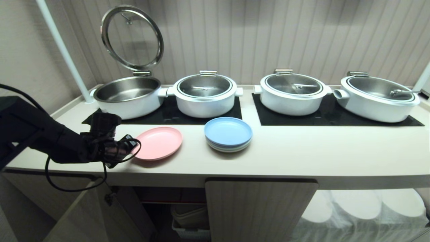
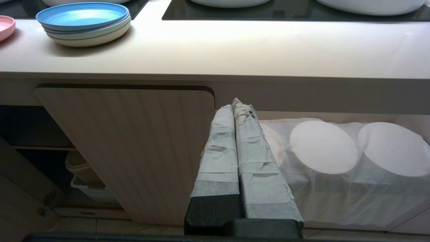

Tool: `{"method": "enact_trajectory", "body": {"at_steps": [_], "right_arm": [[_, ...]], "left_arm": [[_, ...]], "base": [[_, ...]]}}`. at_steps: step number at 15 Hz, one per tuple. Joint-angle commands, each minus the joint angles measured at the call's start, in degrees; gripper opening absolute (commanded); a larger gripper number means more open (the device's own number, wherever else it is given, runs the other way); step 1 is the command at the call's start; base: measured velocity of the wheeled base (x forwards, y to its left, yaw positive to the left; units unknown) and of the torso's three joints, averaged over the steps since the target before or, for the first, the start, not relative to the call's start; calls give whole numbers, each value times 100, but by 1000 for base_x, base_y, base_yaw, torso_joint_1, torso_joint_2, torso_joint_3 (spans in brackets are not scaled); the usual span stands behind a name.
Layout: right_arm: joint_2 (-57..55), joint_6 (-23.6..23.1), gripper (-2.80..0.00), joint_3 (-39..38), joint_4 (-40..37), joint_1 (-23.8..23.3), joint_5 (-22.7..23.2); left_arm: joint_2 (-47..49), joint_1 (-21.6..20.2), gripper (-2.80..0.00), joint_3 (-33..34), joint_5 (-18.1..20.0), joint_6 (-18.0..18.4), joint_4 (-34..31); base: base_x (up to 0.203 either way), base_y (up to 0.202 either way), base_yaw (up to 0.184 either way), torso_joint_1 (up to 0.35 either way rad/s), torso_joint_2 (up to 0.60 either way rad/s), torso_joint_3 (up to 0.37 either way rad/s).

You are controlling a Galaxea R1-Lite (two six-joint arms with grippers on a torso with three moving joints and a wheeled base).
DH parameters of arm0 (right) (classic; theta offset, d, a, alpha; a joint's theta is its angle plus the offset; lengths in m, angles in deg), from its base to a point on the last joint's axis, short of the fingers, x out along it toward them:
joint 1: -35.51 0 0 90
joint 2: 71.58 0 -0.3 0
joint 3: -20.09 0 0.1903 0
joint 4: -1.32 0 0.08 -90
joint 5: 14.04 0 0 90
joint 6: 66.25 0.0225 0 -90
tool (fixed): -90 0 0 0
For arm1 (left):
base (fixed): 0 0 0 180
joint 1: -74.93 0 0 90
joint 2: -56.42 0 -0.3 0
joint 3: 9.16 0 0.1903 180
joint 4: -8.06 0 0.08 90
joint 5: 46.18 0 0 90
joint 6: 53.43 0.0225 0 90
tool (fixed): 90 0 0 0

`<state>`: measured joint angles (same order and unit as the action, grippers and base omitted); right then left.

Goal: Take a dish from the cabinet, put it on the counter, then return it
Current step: Place it on the table

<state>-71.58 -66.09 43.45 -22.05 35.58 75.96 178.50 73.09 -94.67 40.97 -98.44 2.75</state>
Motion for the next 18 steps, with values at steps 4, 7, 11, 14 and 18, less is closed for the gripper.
{"method": "enact_trajectory", "body": {"at_steps": [4,7,11,14,18], "right_arm": [[0,2,-280,0,0,1,0],[0,2,-280,0,0,1,0],[0,2,-280,0,0,1,0],[0,2,-280,0,0,1,0],[0,2,-280,0,0,1,0]], "left_arm": [[-17,0,-280,1,4,-26,14],[-17,0,-280,-8,-4,-26,14],[9,43,-280,-8,5,-26,14],[27,87,0,1,-4,-34,20],[105,70,0,-18,-72,-26,248]], "base": [[0,0,0,0,0,0],[0,0,0,0,0,0],[0,0,0,0,0,0],[0,0,0,0,0,0],[0,0,0,0,0,0]]}}
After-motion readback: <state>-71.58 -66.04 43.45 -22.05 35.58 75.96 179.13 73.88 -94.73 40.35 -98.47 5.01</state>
